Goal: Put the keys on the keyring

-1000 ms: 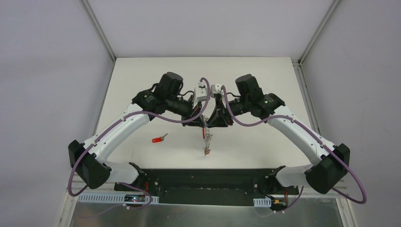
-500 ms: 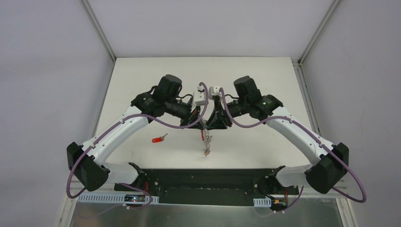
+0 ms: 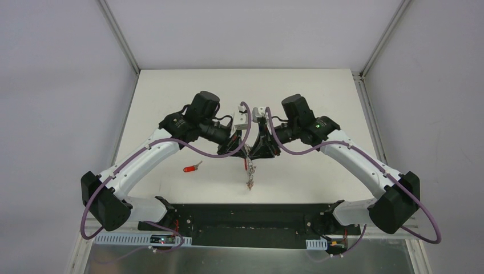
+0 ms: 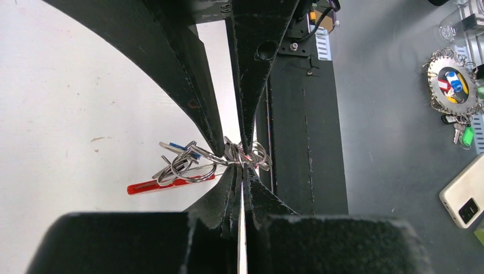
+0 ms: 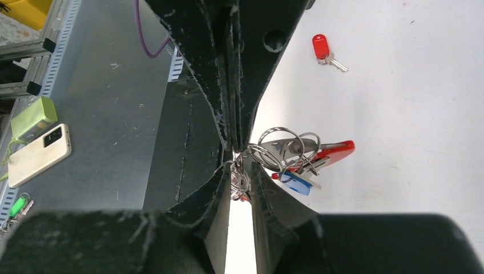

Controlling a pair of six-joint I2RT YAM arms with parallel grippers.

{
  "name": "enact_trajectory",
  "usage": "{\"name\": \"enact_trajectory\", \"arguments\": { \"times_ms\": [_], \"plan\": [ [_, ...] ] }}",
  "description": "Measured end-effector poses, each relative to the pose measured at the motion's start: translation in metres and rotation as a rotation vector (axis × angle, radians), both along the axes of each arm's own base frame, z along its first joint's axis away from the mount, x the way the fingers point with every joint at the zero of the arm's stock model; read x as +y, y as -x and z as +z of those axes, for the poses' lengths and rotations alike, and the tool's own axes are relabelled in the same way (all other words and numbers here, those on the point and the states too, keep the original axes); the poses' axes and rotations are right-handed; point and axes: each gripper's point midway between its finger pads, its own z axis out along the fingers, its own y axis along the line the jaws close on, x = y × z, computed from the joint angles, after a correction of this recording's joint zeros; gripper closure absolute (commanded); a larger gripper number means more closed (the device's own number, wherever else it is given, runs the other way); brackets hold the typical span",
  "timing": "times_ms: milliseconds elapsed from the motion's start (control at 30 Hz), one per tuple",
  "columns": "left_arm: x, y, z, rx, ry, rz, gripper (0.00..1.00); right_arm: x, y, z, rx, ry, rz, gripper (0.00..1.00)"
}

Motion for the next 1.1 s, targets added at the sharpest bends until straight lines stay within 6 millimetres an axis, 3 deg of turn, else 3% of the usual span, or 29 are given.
{"name": "enact_trajectory", "arguments": {
  "times_ms": [233,400,833,1100],
  "plan": [
    [-0.002,-0.003,0.0,-0.011,0.013,0.005,1.0,0.001,0.002,0.003,0.016,-0.011,0.006,0.86],
    [-0.003,-0.004,0.001,-0.007,0.021,0.012,1.0,0.001,0.001,0.005,0.024,-0.02,0.002,1.0],
    [-0.002,-0.019,0.007,0.03,0.084,0.066,1.0,-0.003,-0.013,0.011,-0.004,-0.044,-0.039,1.0],
    [0.001,-0.023,0.024,0.022,0.148,0.067,0.77,-0.009,-0.021,0.019,-0.028,-0.066,-0.082,1.0]
  ]
}}
